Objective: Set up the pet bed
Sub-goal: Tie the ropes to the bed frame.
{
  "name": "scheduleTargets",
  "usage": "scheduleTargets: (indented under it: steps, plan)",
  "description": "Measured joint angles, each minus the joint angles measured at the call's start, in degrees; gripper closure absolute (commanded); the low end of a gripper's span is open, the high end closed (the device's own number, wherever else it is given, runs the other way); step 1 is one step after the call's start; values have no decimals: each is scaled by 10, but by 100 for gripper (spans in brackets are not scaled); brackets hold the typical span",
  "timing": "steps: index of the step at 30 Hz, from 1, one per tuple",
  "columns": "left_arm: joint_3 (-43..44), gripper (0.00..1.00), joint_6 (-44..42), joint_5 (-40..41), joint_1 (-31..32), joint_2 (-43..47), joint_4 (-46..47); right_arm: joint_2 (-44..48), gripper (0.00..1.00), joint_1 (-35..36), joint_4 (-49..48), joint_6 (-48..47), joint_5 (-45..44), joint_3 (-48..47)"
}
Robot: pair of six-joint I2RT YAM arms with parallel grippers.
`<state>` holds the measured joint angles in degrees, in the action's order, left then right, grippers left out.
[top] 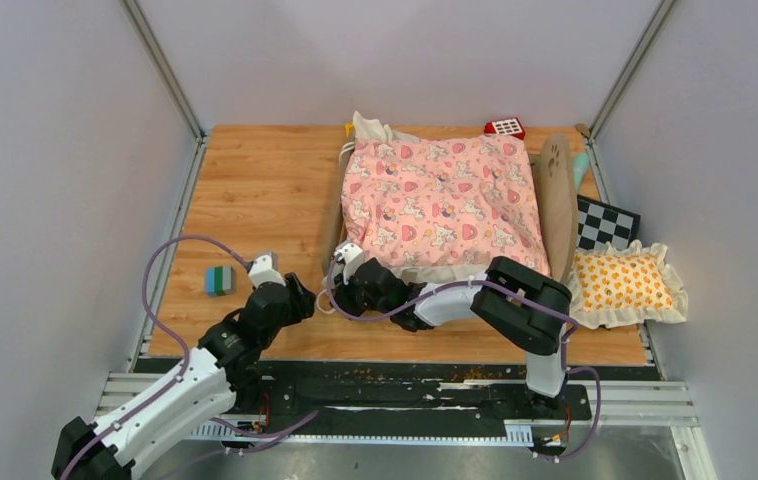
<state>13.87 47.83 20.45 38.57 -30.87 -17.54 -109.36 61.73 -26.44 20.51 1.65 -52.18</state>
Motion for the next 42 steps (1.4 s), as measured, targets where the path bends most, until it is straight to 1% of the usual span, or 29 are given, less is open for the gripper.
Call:
scheduleTargets:
  steps: [5,9,11,17,21,35,42]
  plan:
    - [14,59,-6,34,-26,-57,2,0,100,0,0,0,-2,0]
    - [19,70,-18,37,-51,-107,37,0,100,0,0,0,-2,0]
    - [19,73,-26,35,-61,-137,56,0,100,0,0,0,-2,0]
    - [18,73,-52,-2,-68,-218,123,0,100,0,2,-1,-2,0]
    - [17,73,-62,-33,-68,-250,165,0,100,0,3,-2,-2,-1]
    - [-23,77,-69,-94,-69,-255,242,0,100,3,11,-4,-19,-16]
    - [-31,77,-70,-110,-69,-238,243,0,100,3,9,-4,-19,-19]
